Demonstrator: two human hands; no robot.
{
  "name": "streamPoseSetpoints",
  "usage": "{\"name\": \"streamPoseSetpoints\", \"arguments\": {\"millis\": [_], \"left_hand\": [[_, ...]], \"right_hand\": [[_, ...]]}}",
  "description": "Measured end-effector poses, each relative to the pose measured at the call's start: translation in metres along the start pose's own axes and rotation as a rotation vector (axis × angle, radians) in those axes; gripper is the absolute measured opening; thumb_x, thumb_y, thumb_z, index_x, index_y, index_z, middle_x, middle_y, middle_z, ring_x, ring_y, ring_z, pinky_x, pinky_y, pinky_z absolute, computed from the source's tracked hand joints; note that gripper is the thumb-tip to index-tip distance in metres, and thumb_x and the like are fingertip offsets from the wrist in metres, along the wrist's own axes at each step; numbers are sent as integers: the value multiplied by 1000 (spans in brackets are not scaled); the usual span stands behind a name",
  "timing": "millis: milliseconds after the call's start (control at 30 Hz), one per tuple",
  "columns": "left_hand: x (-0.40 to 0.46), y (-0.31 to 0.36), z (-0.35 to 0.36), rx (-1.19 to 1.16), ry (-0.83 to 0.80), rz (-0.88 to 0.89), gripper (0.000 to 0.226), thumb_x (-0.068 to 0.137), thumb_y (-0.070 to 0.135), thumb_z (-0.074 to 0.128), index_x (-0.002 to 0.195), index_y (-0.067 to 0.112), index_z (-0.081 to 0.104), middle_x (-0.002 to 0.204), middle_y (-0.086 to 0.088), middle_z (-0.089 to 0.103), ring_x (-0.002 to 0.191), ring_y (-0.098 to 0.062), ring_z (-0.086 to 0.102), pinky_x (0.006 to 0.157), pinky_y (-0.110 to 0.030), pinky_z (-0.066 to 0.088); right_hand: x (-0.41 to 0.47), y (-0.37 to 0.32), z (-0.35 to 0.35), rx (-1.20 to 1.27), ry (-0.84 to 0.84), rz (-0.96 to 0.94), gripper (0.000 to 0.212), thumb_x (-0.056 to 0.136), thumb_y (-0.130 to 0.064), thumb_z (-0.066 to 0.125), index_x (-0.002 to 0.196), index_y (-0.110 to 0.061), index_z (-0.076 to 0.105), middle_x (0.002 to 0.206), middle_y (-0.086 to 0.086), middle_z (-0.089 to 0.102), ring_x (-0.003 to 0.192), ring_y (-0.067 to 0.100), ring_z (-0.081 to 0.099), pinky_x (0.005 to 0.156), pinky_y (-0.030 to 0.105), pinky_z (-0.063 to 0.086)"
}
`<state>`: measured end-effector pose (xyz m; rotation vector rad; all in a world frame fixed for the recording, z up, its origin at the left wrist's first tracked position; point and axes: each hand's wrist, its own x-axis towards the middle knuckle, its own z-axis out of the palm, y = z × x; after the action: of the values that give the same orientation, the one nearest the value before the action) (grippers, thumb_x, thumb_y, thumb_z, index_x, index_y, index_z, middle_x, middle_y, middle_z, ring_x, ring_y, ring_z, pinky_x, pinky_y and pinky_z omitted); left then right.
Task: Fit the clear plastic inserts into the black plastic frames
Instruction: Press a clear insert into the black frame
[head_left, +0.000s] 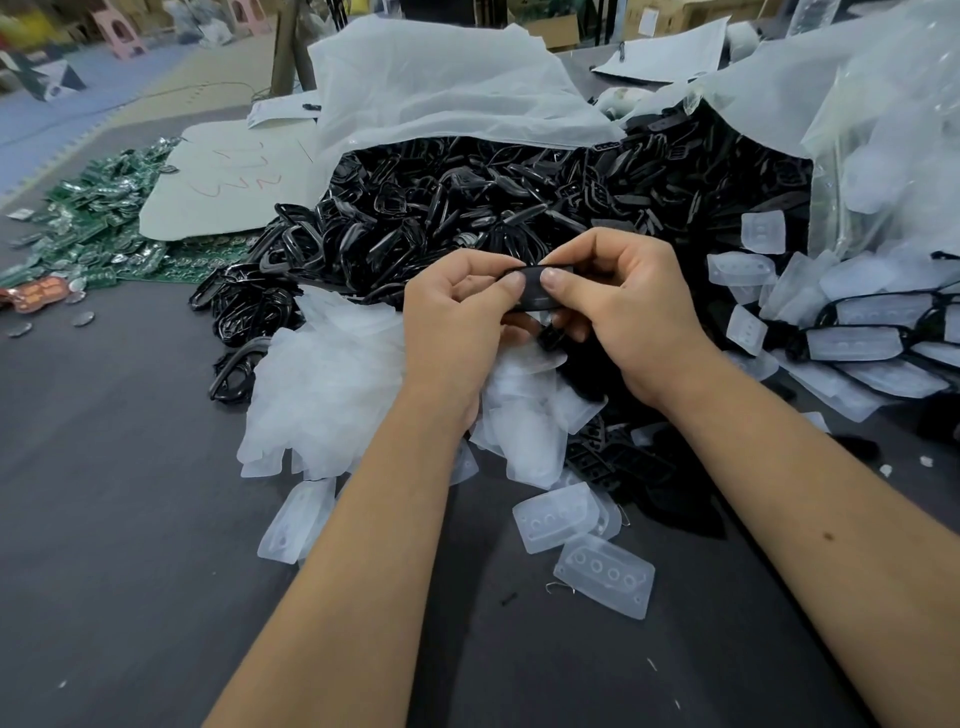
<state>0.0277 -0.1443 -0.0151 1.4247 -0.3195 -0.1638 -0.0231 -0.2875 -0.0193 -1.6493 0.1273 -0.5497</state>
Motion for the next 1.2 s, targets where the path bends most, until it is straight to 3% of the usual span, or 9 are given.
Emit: {"name": "streamPoseSetpoints", "arguments": {"millis": [133,300,500,600,733,800,1033,1100,1200], "left_hand": [[1,0,-2,31,-45,-1,9,98,1,64,97,6,72,81,-15,76,62,-23,72,55,-28,56],[-1,-3,0,221,-72,83,11,98,5,67,100,16,72,77,-17,75,66,-35,76,63,-49,65],[2,-4,0,249,-33,78,12,99,6,67,97,18,71,68,-13,73,49,-22,68,51,-30,57],[2,-5,0,193,0,39,9,99,5,67,99,13,71,67,-12,74,49,-19,65,48,-24,52],[3,0,-2,79,18,-38,5,98,5,68,99,8,73,65,-9,71,49,-14,62,47,-20,47],[4,2,-4,33,16,-86,7,99,5,67,96,7,74,62,-5,69,48,-11,60,46,-18,45],[4,10,-6,-41,-5,-221,22,101,7,65,81,5,73,67,-12,69,46,-8,56,42,-14,40],[4,11,-5,-81,-9,-216,29,105,20,61,82,6,71,64,-8,68,47,-9,58,42,-15,42],[4,13,-3,-175,-1,-215,40,109,36,52,88,6,68,63,-4,66,49,-12,61,45,-18,48]], "right_hand": [[1,-1,-1,-18,30,10,12,93,0,71,88,-11,74,65,-1,69,54,12,61,48,22,47],[1,0,-2,-16,1,42,8,95,0,70,95,-6,75,69,-1,70,55,10,61,51,20,48],[2,-2,-2,35,-50,119,29,103,5,50,117,-5,73,85,9,72,62,11,61,59,21,51],[1,-4,-1,80,-45,107,38,102,10,42,124,-5,69,104,11,67,69,12,66,62,21,53],[-3,-8,-6,-350,-39,-229,41,88,11,55,112,-15,74,112,6,65,88,14,66,72,24,55],[-4,-8,-10,-547,-75,-395,38,81,9,64,106,-16,77,110,2,63,96,15,64,68,21,52],[0,-8,-12,-692,-46,-586,7,88,-7,81,93,-11,83,98,1,69,98,21,56,75,23,46],[-1,-8,-10,-636,-38,-526,8,86,-7,82,93,-12,83,94,-2,72,97,19,59,76,24,47],[-1,-9,-6,-344,34,-244,14,85,-6,83,93,-17,82,86,-9,73,85,8,68,76,19,51]]}}
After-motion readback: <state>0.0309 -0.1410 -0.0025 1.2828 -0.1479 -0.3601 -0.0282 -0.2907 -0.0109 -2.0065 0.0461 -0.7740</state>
